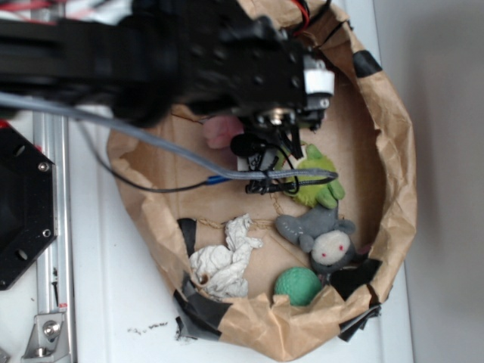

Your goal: Grab the pink bunny.

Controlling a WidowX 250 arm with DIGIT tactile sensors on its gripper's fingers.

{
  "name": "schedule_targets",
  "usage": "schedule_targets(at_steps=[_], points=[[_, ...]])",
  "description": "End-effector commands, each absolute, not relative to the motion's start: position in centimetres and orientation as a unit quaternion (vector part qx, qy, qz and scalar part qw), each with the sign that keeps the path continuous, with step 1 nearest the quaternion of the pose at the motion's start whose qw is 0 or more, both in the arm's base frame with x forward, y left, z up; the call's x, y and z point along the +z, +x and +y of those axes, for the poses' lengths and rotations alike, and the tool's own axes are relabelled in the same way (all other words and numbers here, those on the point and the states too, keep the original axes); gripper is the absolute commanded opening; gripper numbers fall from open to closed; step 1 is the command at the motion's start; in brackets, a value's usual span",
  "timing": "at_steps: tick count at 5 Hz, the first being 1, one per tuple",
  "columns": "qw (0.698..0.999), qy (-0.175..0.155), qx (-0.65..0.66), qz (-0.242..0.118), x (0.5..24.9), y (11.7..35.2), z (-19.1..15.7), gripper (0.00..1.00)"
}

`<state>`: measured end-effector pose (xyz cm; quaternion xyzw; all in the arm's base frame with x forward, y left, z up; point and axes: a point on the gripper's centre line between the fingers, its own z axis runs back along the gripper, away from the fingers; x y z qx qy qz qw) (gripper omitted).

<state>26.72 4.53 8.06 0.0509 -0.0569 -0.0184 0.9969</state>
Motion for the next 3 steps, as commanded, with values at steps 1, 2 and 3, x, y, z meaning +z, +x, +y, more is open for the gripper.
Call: schedule_targets(at_steps=[1, 2, 3], points=[[0.998, 0.006, -0.024, -0.059, 18.6, 25.9, 3.1, 0.00], [0.999, 0.027, -0.013, -0.044, 18.7, 24.9, 2.1, 0.00], [0.999, 0.031, 0.001, -0.026, 18.0, 24.0, 2.0, 0.00]])
